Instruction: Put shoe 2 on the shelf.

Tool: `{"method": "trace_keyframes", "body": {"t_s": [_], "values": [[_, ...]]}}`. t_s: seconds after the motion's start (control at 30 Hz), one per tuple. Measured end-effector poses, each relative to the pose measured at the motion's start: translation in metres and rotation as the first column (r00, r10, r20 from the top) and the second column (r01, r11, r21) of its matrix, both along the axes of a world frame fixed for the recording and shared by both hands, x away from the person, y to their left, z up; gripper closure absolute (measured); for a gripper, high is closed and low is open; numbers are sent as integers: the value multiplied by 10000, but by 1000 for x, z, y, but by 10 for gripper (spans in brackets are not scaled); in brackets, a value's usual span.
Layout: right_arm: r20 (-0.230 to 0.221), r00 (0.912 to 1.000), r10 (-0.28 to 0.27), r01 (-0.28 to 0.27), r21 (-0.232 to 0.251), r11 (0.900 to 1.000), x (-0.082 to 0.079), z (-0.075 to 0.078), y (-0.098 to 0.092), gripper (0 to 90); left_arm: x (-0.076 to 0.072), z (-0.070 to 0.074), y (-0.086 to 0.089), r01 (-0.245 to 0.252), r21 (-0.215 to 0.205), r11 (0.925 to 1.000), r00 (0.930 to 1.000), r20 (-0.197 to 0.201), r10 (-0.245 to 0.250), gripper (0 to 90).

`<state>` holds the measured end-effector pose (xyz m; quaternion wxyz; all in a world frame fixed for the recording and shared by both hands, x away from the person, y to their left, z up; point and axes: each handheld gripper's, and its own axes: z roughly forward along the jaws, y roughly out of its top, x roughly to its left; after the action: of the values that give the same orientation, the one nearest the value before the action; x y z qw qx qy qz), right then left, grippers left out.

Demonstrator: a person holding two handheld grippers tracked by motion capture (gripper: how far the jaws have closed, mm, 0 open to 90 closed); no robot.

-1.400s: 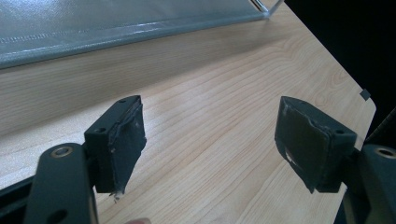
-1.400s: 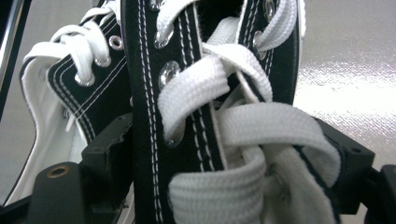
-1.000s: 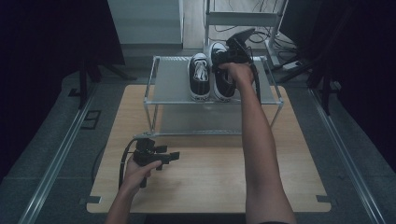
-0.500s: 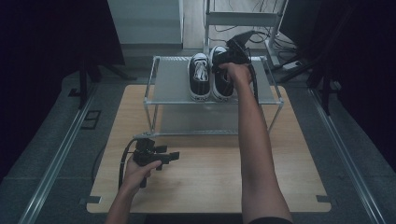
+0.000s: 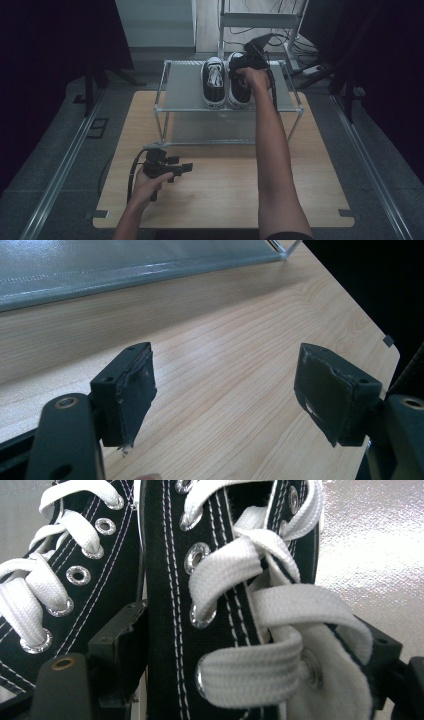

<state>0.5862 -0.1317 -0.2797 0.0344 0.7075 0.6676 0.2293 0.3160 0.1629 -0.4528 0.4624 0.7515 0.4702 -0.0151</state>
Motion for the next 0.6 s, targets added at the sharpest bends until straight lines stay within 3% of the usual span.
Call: {"method": "trace_keyframes", "body": {"t_s": [0.3,0.6], "values": [[84,9994,-336,338,-225,9992,-2,1,0,197,0,0,-1,-5,23,10000,10000,-20,5,244],[19,9998,-178,179,-278,9995,1,0,0,177,0,-1,-1,-1,51,10000,10000,-10,1,244]]}}
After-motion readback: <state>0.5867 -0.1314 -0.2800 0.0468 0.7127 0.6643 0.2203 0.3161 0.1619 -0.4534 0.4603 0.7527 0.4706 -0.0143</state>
